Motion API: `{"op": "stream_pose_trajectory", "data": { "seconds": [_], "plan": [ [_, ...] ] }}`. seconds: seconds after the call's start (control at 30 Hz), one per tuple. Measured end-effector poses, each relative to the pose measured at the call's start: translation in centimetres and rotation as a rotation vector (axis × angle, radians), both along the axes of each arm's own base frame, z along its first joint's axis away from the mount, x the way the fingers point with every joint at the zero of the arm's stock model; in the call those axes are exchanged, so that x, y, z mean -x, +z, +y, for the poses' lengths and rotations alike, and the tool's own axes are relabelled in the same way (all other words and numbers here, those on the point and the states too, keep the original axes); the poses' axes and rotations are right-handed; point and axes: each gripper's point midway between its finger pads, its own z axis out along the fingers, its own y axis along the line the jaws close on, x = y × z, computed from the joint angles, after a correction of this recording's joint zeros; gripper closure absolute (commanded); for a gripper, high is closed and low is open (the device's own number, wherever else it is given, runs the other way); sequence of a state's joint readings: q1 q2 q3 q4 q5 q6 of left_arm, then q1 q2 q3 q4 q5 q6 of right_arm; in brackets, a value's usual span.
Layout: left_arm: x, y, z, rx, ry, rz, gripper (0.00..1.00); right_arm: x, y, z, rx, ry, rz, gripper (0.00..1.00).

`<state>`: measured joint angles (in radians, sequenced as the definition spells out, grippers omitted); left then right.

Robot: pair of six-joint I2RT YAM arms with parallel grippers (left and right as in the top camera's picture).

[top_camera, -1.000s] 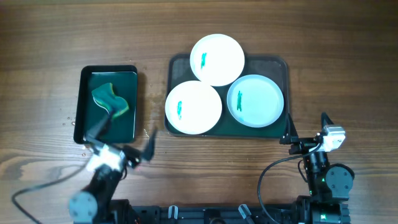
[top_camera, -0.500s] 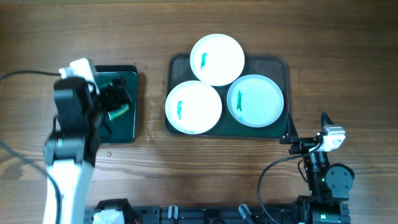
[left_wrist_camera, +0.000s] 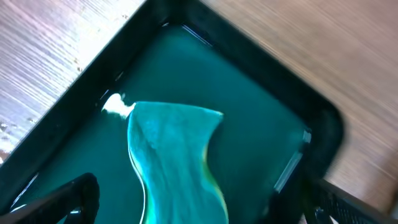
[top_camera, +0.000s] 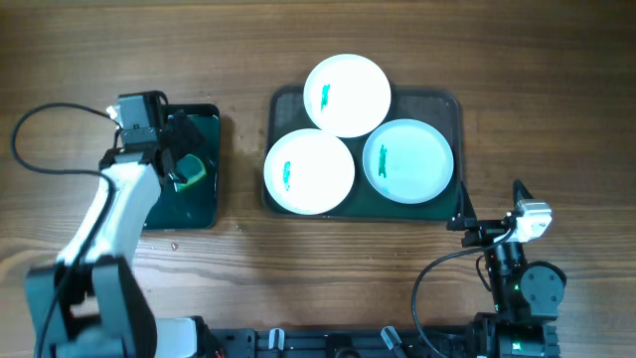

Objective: Clean dirty plates on tray and stack at the side
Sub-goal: 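Reach the left gripper into the black tray and grasp the sponge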

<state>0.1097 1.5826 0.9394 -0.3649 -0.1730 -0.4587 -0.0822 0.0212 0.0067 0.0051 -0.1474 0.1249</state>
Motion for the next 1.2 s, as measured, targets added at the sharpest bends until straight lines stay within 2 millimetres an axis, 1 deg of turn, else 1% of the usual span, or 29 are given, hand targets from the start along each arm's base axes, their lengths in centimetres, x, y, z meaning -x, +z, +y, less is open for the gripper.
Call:
{"op": "stream_pose_trajectory", "data": {
  "seconds": [0.07, 0.13, 0.17, 0.23, 0.27, 0.3, 0.33, 0.47, 0.6, 0.63, 0.67, 0.73, 0.8, 0.83, 0.87, 1.1, 1.2],
  "plan": [
    [-0.2, -1.5, 0.3, -0.002, 0.023, 0.024, 0.00, 0.0, 0.0, 0.0, 0.000, 0.000, 0.000, 0.00],
    [-0.3, -2.6, 0.5, -0.004, 0.035, 0.040, 0.00, 0.0, 0.0, 0.0, 0.000, 0.000, 0.000, 0.00],
    [-0.3, -3.1, 0.5, -0.001, 0.041, 0.050, 0.01, 0.0, 0.0, 0.0, 0.000, 0.000, 0.000, 0.00],
    [-0.3, -4.0, 0.6, 0.002, 0.055, 0.064, 0.08, 0.0, 0.0, 0.0, 0.000, 0.000, 0.000, 0.00],
    [-0.5, -4.3, 0.6, 0.004, 0.060, 0.063, 0.10, 0.0, 0.0, 0.0, 0.000, 0.000, 0.000, 0.00],
    [-0.6, -4.6, 0.6, 0.005, 0.064, 0.063, 0.15, 0.0, 0.0, 0.0, 0.000, 0.000, 0.000, 0.00],
    [-0.6, -4.8, 0.7, 0.004, 0.069, 0.064, 0.16, 0.0, 0.0, 0.0, 0.000, 0.000, 0.000, 0.00],
    [-0.6, -5.0, 0.7, 0.005, 0.074, 0.068, 0.17, 0.0, 0.0, 0.0, 0.000, 0.000, 0.000, 0.00],
    [-0.4, -5.9, 0.7, 0.006, 0.074, 0.090, 0.18, 0.0, 0.0, 0.0, 0.000, 0.000, 0.000, 0.00],
    [-0.3, -6.3, 0.7, 0.007, 0.074, 0.102, 0.22, 0.0, 0.0, 0.0, 0.000, 0.000, 0.000, 0.00],
    [-0.1, -6.9, 0.9, -0.002, 0.079, 0.118, 0.32, 0.0, 0.0, 0.0, 0.000, 0.000, 0.000, 0.00],
    [-0.5, -6.9, 1.0, -0.006, 0.081, 0.108, 0.53, 0.0, 0.0, 0.0, 0.000, 0.000, 0.000, 0.00],
    [-0.7, -6.9, 1.2, -0.010, 0.092, 0.101, 0.80, 0.0, 0.0, 0.0, 0.000, 0.000, 0.000, 0.00],
    [-0.8, -6.9, 1.2, -0.011, 0.092, 0.095, 0.89, 0.0, 0.0, 0.0, 0.000, 0.000, 0.000, 0.00],
    [-0.9, -6.9, 1.2, -0.010, 0.094, 0.091, 0.96, 0.0, 0.0, 0.0, 0.000, 0.000, 0.000, 0.00],
    [-1.6, -6.5, 1.2, -0.011, 0.086, 0.058, 0.96, 0.0, 0.0, 0.0, 0.000, 0.000, 0.000, 0.00],
    [-1.7, -2.8, 1.2, -0.017, 0.079, -0.007, 0.96, 0.0, 0.0, 0.0, 0.000, 0.000, 0.000, 0.00]
  ]
}}
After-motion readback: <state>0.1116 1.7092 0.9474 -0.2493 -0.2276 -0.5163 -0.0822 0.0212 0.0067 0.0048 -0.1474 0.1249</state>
